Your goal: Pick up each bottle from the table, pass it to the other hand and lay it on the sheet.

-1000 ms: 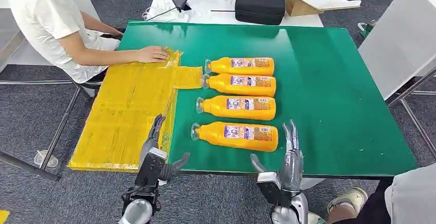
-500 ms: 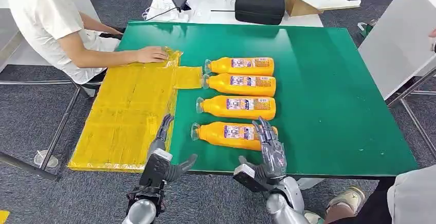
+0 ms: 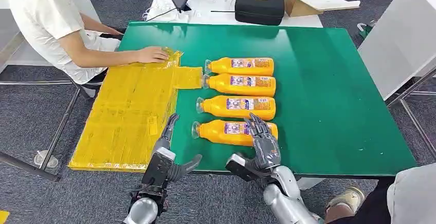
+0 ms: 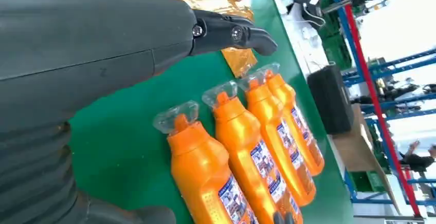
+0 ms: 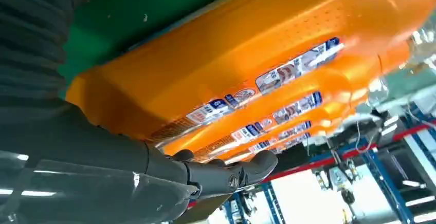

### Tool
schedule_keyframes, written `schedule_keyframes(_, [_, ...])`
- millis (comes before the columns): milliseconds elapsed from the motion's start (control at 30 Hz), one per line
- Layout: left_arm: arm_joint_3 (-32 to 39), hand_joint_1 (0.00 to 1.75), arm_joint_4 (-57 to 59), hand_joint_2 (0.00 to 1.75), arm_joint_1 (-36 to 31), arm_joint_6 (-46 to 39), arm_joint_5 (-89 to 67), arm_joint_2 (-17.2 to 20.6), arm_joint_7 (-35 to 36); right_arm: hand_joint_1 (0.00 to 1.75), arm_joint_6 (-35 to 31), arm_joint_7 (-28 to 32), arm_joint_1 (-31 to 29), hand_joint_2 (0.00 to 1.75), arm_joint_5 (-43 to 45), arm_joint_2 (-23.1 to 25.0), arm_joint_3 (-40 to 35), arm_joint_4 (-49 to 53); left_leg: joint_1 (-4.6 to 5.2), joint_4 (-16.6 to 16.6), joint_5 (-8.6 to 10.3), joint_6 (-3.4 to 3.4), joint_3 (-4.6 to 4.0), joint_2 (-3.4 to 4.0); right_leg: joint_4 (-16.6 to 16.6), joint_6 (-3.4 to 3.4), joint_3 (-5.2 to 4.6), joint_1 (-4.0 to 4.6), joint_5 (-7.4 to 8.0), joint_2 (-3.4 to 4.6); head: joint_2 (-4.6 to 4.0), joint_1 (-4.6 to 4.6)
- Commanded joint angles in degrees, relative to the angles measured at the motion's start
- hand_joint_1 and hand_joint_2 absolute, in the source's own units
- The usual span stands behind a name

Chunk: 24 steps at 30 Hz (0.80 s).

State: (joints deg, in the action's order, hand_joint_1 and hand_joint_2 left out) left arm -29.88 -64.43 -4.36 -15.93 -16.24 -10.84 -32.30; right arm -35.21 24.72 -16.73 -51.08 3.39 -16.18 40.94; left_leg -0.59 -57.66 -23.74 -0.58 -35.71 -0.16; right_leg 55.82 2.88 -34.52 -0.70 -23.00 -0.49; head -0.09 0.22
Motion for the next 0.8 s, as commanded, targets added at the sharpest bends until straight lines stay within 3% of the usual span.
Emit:
schedule_keyframes(33, [-2.0, 0.00, -0.8, 1.75, -1.1, 0.6, -0.5, 0.9, 2.0, 0.00, 4.4, -12.0, -0.7, 1.75, -8.2, -4.4, -6.9, 0.8, -0.04, 0.0, -0.11, 0.00, 0.26, 0.04, 0.0, -0.14, 0.26, 0.05, -0.08, 0.06, 0.00, 0.00])
schedule_keyframes(333, [-1.8, 0.00, -1.8, 1.75, -0.7, 0.9, -1.2, 1.0, 2.6, 0.00, 4.3, -16.9, -0.2, 1.75, -12.9, -5.6, -6.8, 3.0, -0.01, 0.0, 0.00, -0.02, 0.35, -0.10, 0.0, -0.10, 0.39, 0.02, -0.03, -0.09, 0.00, 0.00])
schedule_keyframes(800, [-0.7, 0.00, -3.2, 1.75, 0.2, 2.2, -3.5, 0.1, 5.2, 0.00, 13.6, -30.9, 1.2, 1.75, -24.2, -7.3, -6.2, 9.2, 0.00, 0.0, 0.01, -0.07, 0.38, -0.09, 0.0, -0.10, 0.45, 0.01, -0.02, -0.09, 0.00, -0.02])
